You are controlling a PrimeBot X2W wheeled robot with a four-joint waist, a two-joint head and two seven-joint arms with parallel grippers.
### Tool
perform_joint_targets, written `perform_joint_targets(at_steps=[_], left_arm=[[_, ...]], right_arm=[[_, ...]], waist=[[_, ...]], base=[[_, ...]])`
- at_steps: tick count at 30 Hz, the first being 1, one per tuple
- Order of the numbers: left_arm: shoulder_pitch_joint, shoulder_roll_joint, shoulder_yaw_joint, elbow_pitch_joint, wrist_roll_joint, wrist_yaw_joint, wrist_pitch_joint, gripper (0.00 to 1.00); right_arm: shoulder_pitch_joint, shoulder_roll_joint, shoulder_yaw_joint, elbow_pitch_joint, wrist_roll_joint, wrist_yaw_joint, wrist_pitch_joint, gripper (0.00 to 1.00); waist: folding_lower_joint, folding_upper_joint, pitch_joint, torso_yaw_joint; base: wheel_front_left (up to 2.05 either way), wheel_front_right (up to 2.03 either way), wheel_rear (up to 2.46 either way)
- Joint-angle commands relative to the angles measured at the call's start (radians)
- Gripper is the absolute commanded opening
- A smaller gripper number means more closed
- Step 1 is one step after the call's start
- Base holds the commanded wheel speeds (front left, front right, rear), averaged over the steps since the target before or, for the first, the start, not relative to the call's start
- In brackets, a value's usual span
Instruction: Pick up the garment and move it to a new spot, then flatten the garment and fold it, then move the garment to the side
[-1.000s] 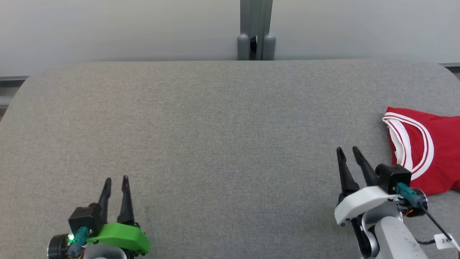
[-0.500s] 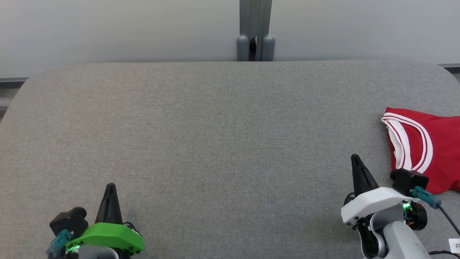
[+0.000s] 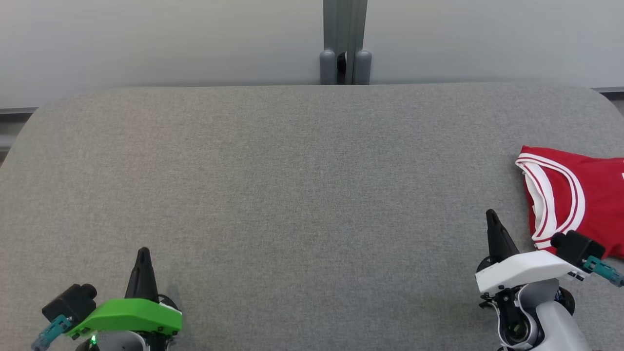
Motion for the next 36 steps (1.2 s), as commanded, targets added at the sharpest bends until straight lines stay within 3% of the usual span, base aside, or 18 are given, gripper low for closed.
perform_joint_targets(at_steps=[1,36], left_arm=[[-0.02,0.005,0.007,-0.018,-0.039,-0.008,0.007,0.0],[-0.032,0.009,0.047,-0.057,-0.451,-0.039,0.116,0.0]], right_arm=[[-0.001,-0.005,-0.006,-0.022,0.036,0.0,0.009,0.0],[0.029,-0.008,-0.046,-0.087,0.461,0.0,0.118,0.0]], waist=[[0.0,0.0,0.0,0.0],[0.0,0.0,-0.01,-0.008]], base=[[0.0,0.0,0.0],[0.0,0.0,0.0]])
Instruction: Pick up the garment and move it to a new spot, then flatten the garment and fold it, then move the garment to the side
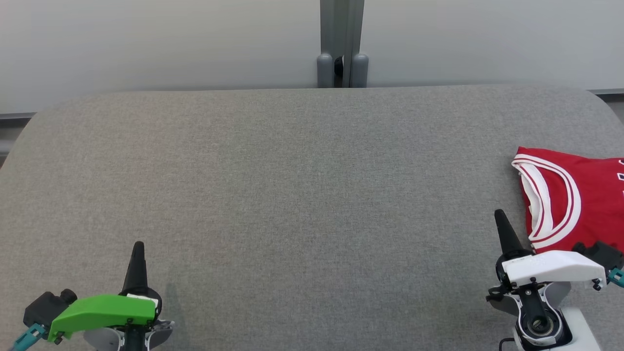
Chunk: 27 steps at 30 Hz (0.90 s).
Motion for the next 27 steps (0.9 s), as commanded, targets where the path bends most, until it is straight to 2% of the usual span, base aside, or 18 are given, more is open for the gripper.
perform_joint_targets(at_steps=[1,27], left_arm=[[-0.025,0.008,0.007,-0.013,-0.033,-0.007,0.006,0.0],[-0.029,0.009,0.029,-0.034,-0.262,-0.024,0.068,0.0]], right_arm=[[0.005,-0.006,-0.005,-0.017,0.03,0.0,0.008,0.0],[0.022,-0.007,-0.027,-0.052,0.266,0.0,0.069,0.0]], waist=[[0.0,0.0,0.0,0.0],[0.0,0.0,-0.008,-0.006]], base=[[0.0,0.0,0.0],[0.0,0.0,0.0]])
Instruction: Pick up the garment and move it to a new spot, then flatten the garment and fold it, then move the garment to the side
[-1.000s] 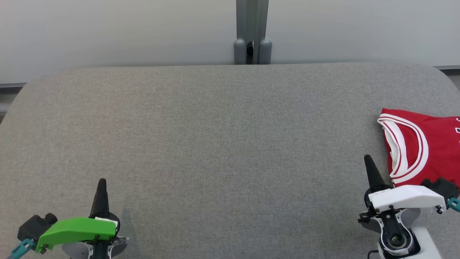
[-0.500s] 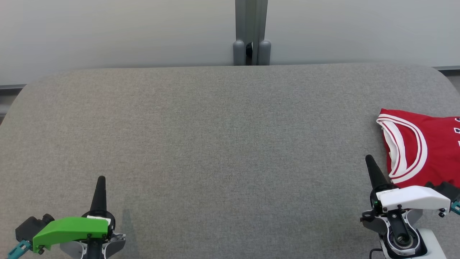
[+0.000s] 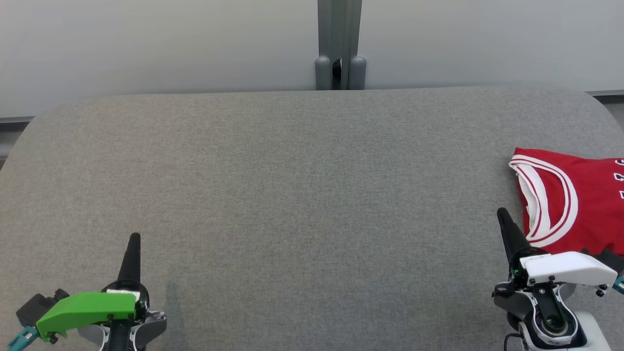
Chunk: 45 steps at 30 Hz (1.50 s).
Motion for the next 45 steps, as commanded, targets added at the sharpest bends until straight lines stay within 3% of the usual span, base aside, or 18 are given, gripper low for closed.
perform_joint_targets(at_steps=[1,31,45], left_arm=[[-0.019,0.008,0.005,-0.008,-0.026,-0.004,0.008,0.0],[-0.023,0.009,0.026,-0.027,-0.238,-0.022,0.063,0.0],[-0.021,0.009,0.026,-0.027,-0.237,-0.023,0.066,0.0]], right_arm=[[0.008,-0.006,-0.005,-0.013,0.025,0.001,0.008,0.0],[0.023,-0.007,-0.025,-0.045,0.242,0.0,0.065,0.0],[0.024,-0.007,-0.025,-0.045,0.246,0.0,0.065,0.0]], waist=[[0.0,0.0,0.0,0.0],[0.0,0.0,-0.009,-0.007],[0.0,0.0,-0.009,-0.007]], base=[[0.0,0.0,0.0],[0.0,0.0,0.0],[0.0,0.0,0.0]])
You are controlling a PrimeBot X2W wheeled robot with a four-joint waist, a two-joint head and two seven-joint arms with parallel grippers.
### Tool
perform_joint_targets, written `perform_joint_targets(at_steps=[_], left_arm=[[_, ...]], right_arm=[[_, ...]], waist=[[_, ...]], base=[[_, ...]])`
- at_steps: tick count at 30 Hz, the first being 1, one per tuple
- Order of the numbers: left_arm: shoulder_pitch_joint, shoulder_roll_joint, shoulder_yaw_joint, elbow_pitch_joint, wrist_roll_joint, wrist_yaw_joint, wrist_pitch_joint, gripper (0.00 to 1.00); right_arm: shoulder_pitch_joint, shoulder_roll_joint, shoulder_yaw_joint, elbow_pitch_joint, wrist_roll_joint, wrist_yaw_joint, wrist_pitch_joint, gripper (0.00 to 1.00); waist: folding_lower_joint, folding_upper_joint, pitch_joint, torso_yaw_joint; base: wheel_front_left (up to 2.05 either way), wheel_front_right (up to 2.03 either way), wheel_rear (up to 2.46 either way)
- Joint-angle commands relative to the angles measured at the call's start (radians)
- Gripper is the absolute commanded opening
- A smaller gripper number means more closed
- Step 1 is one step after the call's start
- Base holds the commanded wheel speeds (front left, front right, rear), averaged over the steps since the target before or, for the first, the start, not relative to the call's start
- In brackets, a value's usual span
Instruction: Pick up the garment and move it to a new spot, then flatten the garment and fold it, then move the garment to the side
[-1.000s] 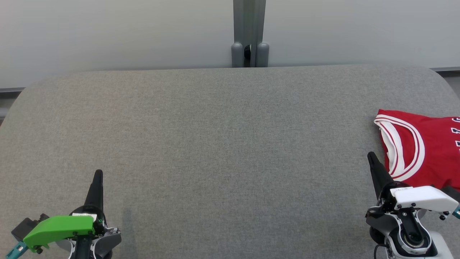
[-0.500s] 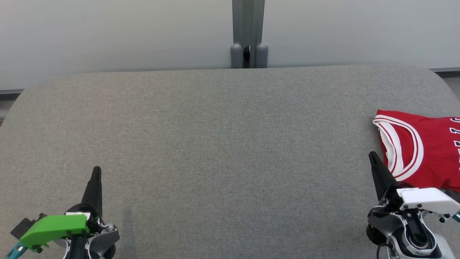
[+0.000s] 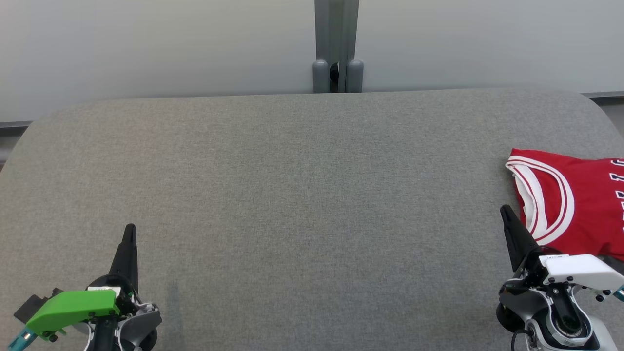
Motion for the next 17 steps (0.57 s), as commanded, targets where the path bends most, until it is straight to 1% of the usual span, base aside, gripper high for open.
perform_joint_targets(at_steps=[1,17], left_arm=[[-0.012,0.007,0.004,-0.002,-0.001,-0.007,0.004,0.0],[-0.012,0.007,0.003,-0.002,-0.001,-0.007,0.004,0.0]], right_arm=[[0.008,-0.004,-0.002,-0.006,0.006,0.0,0.003,0.0],[0.008,-0.004,-0.002,-0.006,0.007,0.0,0.003,0.0]], waist=[[0.0,0.0,0.0,0.0],[0.0,0.0,0.0,0.0]], base=[[0.0,0.0,0.0],[0.0,0.0,0.0]])
